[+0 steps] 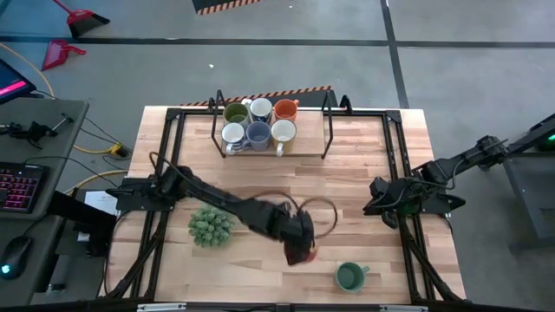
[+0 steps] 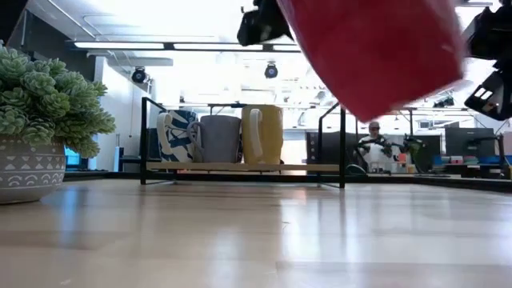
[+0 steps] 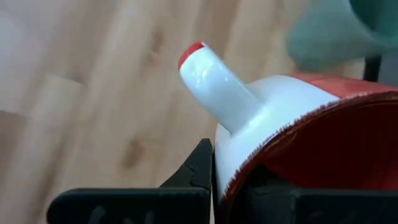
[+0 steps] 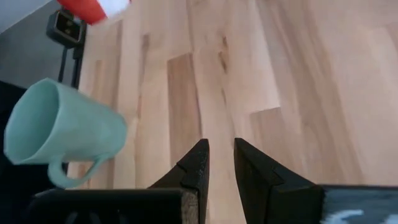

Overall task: Place coffee mugs
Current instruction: Put the red mug on the shelf

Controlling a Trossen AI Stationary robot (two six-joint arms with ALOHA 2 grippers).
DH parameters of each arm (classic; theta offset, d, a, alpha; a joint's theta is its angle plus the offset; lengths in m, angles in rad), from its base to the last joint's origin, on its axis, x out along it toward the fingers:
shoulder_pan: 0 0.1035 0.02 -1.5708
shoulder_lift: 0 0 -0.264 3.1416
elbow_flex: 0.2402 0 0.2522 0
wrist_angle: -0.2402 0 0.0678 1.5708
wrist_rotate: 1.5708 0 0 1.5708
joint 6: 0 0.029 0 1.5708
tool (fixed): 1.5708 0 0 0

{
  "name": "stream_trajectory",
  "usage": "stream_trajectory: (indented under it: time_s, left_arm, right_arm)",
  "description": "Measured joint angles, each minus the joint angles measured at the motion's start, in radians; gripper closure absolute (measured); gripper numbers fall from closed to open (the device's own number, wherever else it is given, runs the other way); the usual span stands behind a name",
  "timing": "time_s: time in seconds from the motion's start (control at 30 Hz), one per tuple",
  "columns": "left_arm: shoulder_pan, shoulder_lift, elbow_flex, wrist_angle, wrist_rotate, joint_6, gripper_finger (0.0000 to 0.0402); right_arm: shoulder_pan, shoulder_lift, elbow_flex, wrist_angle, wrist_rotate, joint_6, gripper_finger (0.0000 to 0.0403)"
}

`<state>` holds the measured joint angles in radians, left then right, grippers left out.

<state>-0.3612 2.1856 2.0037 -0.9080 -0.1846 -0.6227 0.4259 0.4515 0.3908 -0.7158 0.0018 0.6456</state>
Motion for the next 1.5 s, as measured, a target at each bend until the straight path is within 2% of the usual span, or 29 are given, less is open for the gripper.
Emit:
stream_trajectory:
  time_s: [0.3,0.5,0.6,0.77,0.97,1.17,1.33,1.5]
  left_arm:
    - [0.183,-0.156,0.001,-0.091,-0.046,0.151,0.0396]
    - [0.357,-0.195,0.001,-0.101,-0.056,0.238,0.0396]
    - [0.431,-0.195,0.001,-0.092,-0.036,0.270,0.0396]
    - [0.507,-0.195,0.001,-0.087,0.027,0.301,0.0396]
    - [0.502,-0.176,0.002,-0.092,0.076,0.262,0.0396]
    - [0.453,-0.070,0.001,-0.075,0.095,0.257,0.0396]
    - [0.417,-0.011,0.000,-0.045,0.100,0.320,0.0396]
    - [0.375,-0.009,0.000,-0.023,0.038,0.463,0.0396]
  right_arm:
    - [0.000,0.000,0.000,0.015,0.144,0.003,0.0347]
    - [0.000,0.000,0.000,0.068,0.167,0.052,0.0347]
    - [0.000,0.000,0.000,0.085,0.208,0.077,0.0347]
    - [0.000,0.000,0.000,0.096,0.337,0.069,0.0347]
    - [0.000,0.000,0.000,0.141,0.502,0.106,0.0347]
    - [-0.001,0.000,0.000,0.342,0.650,0.071,0.0347]
    - [-0.001,0.000,0.000,0.451,0.652,0.000,0.0347]
    - [-0.001,0.008,0.000,0.449,0.629,-0.046,0.0347]
